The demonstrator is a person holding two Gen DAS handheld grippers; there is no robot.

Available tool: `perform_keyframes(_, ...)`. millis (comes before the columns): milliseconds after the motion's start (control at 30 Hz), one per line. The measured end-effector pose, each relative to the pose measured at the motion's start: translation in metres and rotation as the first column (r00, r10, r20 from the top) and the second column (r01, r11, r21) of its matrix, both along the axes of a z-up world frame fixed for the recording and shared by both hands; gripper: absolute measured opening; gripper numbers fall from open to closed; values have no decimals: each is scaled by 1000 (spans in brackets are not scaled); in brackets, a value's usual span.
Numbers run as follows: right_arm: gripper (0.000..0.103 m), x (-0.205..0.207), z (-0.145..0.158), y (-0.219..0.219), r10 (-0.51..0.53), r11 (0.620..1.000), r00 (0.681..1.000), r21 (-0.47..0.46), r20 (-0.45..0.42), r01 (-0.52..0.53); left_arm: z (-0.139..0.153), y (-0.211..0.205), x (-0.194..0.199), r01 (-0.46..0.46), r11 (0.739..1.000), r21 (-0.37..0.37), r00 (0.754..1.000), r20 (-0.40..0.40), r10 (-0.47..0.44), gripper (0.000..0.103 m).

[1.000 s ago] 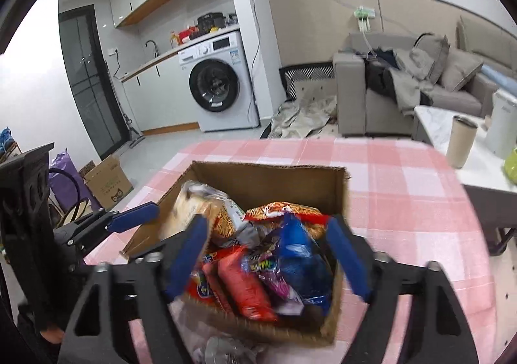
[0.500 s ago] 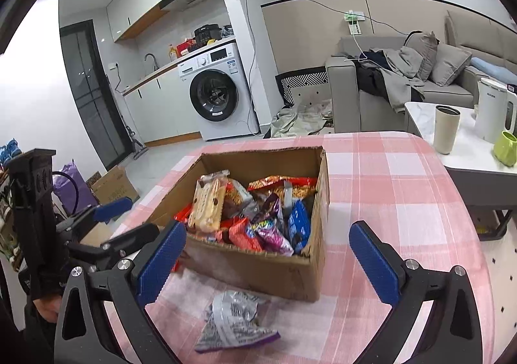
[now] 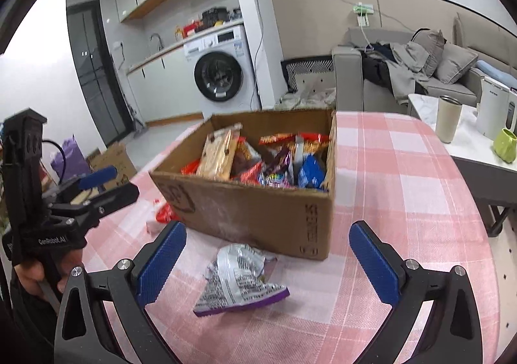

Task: Organize snacks
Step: 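Move both tools back toward the last two snacks beside the box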

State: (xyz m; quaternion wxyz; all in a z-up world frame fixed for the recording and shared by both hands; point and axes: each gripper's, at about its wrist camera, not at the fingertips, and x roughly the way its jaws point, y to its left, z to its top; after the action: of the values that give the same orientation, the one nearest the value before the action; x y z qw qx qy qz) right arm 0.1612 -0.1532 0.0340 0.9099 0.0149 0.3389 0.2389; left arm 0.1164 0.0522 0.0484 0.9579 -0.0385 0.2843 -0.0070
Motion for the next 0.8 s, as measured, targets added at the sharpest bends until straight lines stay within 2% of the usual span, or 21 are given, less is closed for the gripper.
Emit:
perform_keyframes(300,103,-2,-15,12,29,1000,998,-1,-49,-29,-7,-4,3,-4,998,57,1000,-27,6,102)
perform_keyframes(533,103,5,-31,17,21,999,995,-29,-99,-24,-29,-3,11,-11,993,115,993,-114,24,102)
perform_keyframes(800,103,11,-40,14,12,999,991,-29,-133,-16,-49,15,25,-49,997,60,980,-188,60,102)
